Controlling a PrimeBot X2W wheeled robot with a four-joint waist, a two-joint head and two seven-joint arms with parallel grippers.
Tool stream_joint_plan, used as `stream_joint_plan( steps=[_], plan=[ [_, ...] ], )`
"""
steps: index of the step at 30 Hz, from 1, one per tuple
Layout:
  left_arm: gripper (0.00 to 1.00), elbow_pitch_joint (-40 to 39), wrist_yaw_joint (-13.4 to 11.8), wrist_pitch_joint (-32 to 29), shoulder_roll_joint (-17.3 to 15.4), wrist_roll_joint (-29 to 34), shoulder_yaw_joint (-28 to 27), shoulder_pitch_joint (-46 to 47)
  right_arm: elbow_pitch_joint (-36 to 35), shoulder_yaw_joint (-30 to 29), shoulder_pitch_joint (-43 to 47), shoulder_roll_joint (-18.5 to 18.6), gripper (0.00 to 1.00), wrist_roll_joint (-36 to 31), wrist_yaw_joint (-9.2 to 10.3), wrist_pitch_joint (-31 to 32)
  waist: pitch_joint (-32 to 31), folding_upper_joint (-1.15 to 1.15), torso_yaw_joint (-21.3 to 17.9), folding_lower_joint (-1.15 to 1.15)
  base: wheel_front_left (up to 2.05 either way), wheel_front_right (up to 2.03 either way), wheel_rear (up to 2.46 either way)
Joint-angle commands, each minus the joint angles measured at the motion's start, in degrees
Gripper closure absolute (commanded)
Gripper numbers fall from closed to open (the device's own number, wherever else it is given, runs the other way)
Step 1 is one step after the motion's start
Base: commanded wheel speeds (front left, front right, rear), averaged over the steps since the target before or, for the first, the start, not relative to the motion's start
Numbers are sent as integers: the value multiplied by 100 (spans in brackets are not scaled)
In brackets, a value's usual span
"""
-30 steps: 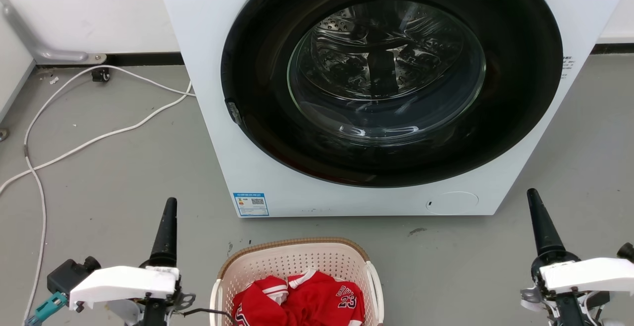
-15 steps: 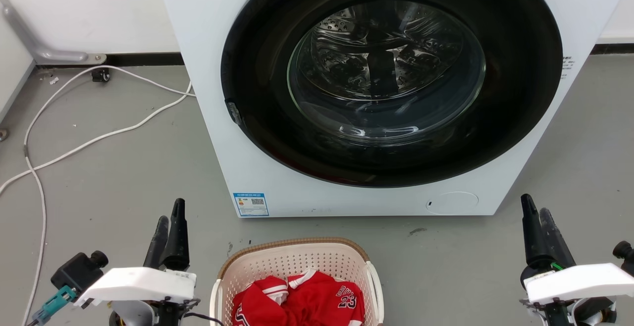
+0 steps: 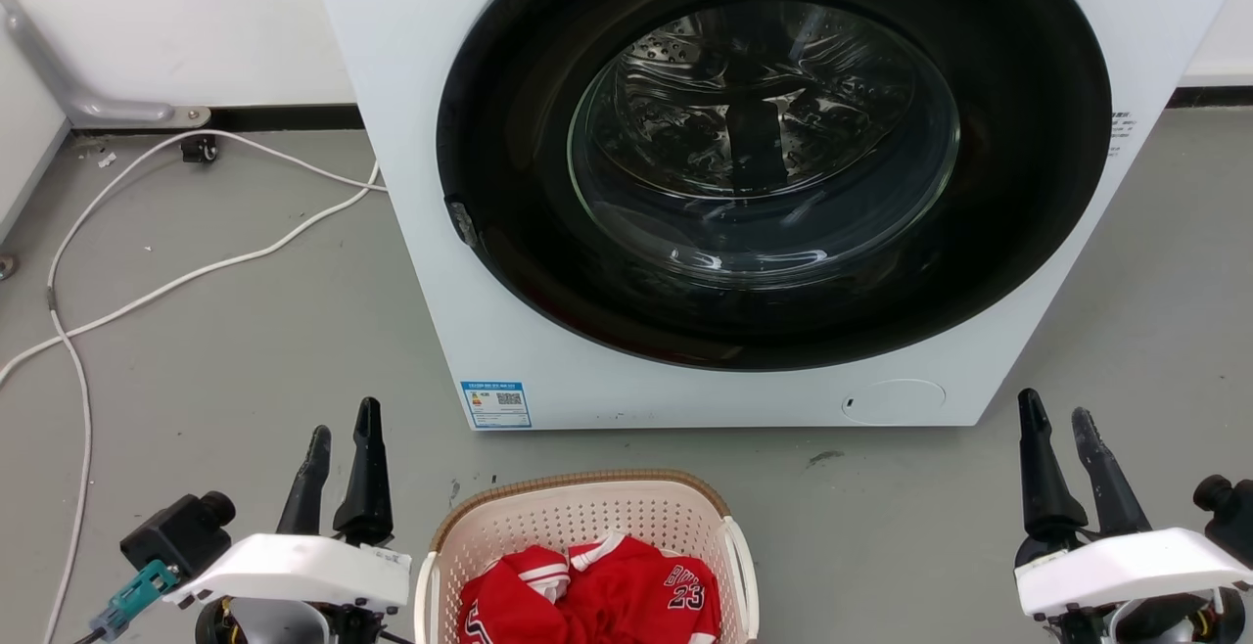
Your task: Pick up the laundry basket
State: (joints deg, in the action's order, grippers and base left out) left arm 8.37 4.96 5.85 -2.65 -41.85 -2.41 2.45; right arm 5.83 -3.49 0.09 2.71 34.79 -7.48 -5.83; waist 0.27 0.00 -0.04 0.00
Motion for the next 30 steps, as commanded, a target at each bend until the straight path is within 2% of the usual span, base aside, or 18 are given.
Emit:
stream_joint_plan(
  steps=[1,12,30],
  plan=[
    [0,-77,-13,67,-21,235,14,-22,-105,11,2,19,0,-255,-2,-68,-6,0,0,0,0,0,0],
    [0,-52,-7,275,-23,1155,56,-69,-65,63,102,21,0,-1093,-1,-278,-22,0,10,0,0,0,0],
    [0,-34,-56,526,-26,2197,169,-157,-198,81,211,24,0,-2151,-1,-531,-23,0,34,0,0,0,0]
  ],
)
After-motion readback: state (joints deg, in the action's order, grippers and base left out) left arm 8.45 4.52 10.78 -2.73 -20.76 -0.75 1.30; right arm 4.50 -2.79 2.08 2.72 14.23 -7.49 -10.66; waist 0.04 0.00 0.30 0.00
